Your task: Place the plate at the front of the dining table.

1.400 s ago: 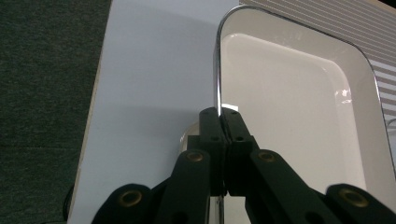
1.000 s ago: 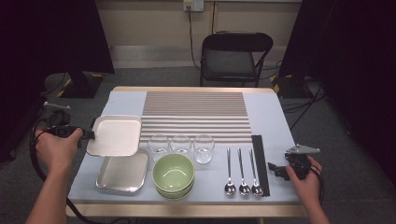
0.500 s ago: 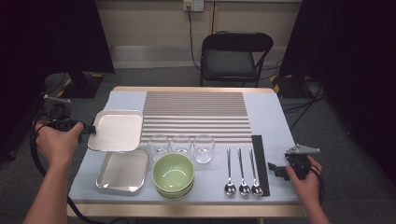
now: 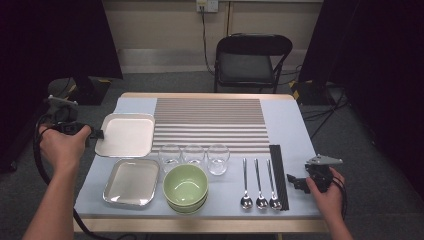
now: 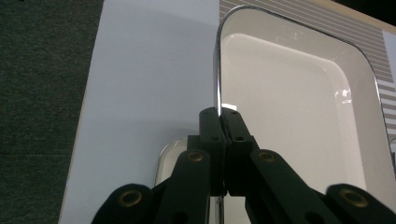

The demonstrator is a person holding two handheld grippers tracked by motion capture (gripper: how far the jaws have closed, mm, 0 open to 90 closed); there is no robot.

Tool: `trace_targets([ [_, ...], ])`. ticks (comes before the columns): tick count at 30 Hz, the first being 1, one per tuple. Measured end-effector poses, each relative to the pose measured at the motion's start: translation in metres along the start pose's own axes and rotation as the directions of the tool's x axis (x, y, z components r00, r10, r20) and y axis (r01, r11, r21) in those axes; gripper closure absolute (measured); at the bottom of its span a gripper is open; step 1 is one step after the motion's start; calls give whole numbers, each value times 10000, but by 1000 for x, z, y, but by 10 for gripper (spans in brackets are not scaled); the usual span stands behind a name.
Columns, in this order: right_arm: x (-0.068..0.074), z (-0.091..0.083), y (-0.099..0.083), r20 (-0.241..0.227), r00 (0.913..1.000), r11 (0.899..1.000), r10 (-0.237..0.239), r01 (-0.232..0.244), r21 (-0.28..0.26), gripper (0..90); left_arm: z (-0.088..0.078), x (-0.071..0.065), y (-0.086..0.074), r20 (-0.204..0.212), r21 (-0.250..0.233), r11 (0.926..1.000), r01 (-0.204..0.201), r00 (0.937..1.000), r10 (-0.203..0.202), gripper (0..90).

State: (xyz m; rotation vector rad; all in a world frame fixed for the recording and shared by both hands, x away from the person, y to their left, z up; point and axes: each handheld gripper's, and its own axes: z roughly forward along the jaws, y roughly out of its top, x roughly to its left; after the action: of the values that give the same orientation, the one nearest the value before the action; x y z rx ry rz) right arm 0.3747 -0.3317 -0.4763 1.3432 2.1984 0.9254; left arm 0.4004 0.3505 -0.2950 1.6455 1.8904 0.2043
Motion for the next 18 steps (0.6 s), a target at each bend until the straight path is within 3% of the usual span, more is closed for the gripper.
trace_targets([
  [11, 0, 0, 0, 0, 10000, 10000, -1, 1, -2, 127, -6, -11, 12, 25, -178, 9998, 13, 10000, -13, 893],
  [18, 0, 0, 0, -1, 10000, 10000, -2, 2, -3, 127, -5, -14, 16, 114, -39, 10000, 23, 9999, -23, 893],
])
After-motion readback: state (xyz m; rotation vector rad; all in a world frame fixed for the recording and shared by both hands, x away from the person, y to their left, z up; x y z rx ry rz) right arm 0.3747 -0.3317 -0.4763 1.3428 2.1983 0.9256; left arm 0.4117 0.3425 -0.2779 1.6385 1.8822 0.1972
